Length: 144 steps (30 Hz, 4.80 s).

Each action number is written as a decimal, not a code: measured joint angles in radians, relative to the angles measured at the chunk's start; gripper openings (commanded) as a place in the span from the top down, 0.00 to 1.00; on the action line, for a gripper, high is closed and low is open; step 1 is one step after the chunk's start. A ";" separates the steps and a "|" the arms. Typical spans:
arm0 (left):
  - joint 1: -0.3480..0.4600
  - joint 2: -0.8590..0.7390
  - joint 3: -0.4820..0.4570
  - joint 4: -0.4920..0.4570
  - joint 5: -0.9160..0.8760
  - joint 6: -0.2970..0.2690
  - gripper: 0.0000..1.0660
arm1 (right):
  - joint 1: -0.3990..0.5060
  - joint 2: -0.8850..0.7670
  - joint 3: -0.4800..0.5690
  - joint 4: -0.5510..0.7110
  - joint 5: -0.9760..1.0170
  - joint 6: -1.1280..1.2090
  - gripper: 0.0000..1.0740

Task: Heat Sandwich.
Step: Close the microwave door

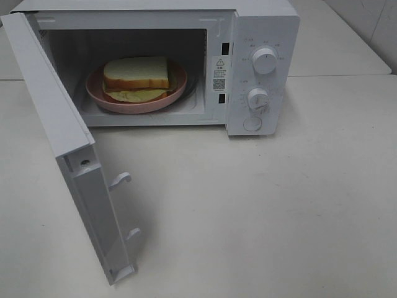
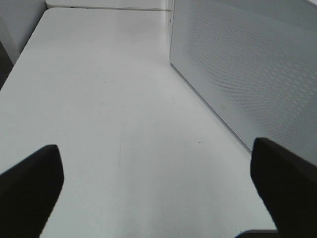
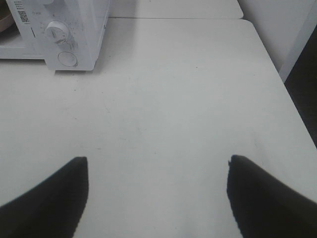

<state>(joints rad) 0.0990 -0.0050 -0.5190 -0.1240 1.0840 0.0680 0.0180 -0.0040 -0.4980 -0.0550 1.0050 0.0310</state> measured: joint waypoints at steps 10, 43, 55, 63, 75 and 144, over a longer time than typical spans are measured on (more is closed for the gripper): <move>0.000 0.108 -0.040 0.000 -0.064 0.000 0.18 | 0.000 0.000 0.000 0.000 0.000 0.000 0.30; 0.000 0.741 0.243 0.020 -1.135 0.068 1.00 | 0.000 0.000 0.000 0.000 0.000 0.000 0.30; 0.000 1.016 0.311 0.109 -1.588 0.030 1.00 | 0.000 0.000 0.000 0.000 -0.001 0.000 0.30; 0.000 1.234 0.307 0.289 -1.798 -0.139 1.00 | 0.000 0.000 0.000 0.000 -0.001 0.000 0.30; -0.152 1.494 0.253 0.363 -1.981 -0.172 1.00 | 0.000 0.000 0.000 0.000 -0.001 0.000 0.30; -0.810 2.072 -0.587 -0.169 -1.787 0.085 1.00 | 0.000 0.000 0.000 0.000 -0.002 0.000 0.30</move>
<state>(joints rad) -0.7110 2.0670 -1.1060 -0.2930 -0.7030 0.1530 0.0180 -0.0040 -0.4980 -0.0550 1.0030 0.0310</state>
